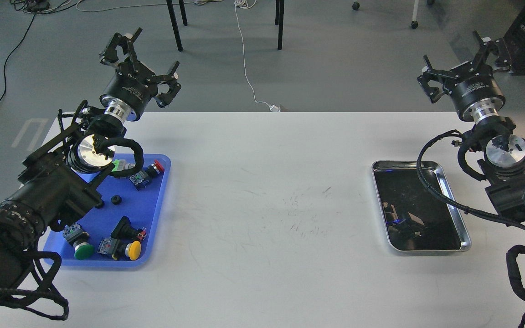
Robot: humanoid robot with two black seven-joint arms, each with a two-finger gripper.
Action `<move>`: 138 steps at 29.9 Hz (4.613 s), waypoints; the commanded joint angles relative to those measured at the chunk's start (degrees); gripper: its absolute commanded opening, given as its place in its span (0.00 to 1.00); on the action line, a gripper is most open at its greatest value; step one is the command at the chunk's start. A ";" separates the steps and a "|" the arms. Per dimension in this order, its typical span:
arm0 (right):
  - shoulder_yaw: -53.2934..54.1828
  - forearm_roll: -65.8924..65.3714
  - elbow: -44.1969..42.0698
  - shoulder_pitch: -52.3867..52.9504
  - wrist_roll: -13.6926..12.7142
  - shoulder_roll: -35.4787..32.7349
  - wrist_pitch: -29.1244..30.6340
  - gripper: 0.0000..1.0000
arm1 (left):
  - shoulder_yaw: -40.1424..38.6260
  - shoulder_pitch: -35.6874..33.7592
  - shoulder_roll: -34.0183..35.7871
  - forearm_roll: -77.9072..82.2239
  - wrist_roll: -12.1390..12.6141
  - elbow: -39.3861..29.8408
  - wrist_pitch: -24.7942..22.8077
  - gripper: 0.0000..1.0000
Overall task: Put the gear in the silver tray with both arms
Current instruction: 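Lower the left gripper toward the black gear in the blue tray, then grasp the small black gear in the blue tray with the left gripper, then lift the gear and carry it toward the table center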
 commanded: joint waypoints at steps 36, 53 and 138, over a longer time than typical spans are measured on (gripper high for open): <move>0.07 -0.52 1.19 -2.54 0.42 -5.86 0.00 1.00 | 1.61 15.13 45.52 50.49 -3.54 -47.01 1.02 0.98; -0.01 -0.70 4.08 -2.54 0.42 -5.77 0.00 1.00 | 17.32 17.68 47.38 115.81 -6.80 -45.53 26.05 0.87; -1.51 -0.70 10.94 -2.80 0.42 -11.22 0.00 1.00 | 26.04 -2.53 40.79 109.60 -11.77 -32.15 23.78 0.15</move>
